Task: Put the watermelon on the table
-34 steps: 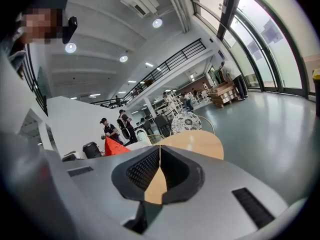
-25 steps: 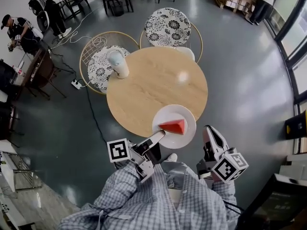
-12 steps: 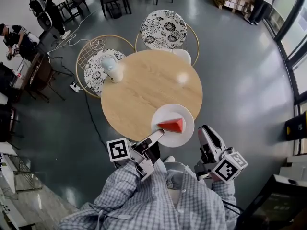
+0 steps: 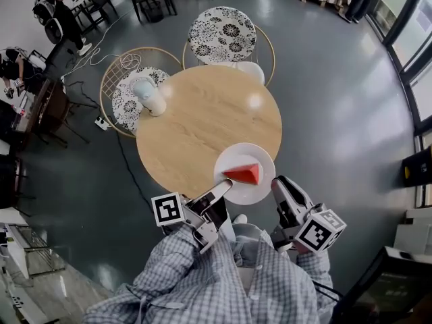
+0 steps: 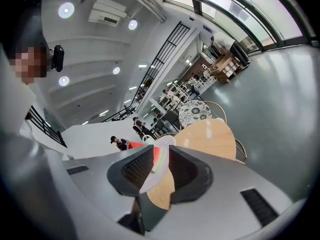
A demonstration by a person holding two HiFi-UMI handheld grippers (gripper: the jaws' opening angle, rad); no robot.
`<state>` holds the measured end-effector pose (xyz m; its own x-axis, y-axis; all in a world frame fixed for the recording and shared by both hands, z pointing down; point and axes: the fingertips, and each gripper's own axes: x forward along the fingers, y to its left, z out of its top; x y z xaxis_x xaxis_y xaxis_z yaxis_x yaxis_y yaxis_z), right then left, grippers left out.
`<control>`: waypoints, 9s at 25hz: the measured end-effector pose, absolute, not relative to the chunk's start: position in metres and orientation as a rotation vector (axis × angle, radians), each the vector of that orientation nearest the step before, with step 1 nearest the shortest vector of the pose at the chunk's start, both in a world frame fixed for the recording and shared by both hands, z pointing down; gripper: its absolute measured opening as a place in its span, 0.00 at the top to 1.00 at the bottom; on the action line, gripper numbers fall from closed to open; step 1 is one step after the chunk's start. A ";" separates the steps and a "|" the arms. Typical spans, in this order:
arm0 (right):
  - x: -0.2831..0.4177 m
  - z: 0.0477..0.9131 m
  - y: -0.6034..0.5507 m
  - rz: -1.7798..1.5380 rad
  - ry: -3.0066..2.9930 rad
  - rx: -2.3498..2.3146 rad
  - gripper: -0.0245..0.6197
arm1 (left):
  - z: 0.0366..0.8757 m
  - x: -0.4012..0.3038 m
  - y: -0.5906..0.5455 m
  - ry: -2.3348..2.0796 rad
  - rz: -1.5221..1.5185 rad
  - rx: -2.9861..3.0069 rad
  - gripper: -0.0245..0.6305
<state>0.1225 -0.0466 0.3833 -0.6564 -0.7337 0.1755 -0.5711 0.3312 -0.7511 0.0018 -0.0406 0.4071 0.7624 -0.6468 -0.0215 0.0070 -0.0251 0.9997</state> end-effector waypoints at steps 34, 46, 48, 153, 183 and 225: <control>0.137 0.449 -0.079 -1.332 2.415 -1.398 0.84 | 0.451 0.024 -0.086 -0.480 -0.458 1.461 0.90; 0.141 0.490 -0.093 -1.418 2.373 -1.438 0.84 | 0.488 0.029 -0.104 -0.493 -0.373 1.427 0.90; 0.140 0.497 -0.096 -1.433 2.368 -1.444 0.84 | 0.495 0.029 -0.107 -0.495 -0.363 1.422 0.90; 0.043 0.591 -0.069 0.330 4.059 -1.158 0.85 | 0.572 0.001 -0.135 -0.683 -0.104 1.380 0.71; 0.054 0.518 -0.088 -0.565 3.408 -1.446 0.88 | 0.511 -0.008 -0.113 -0.704 -0.160 1.661 0.95; -0.008 0.388 -0.075 -0.597 3.020 -1.387 0.95 | 0.383 -0.066 -0.065 -0.725 0.007 2.190 0.95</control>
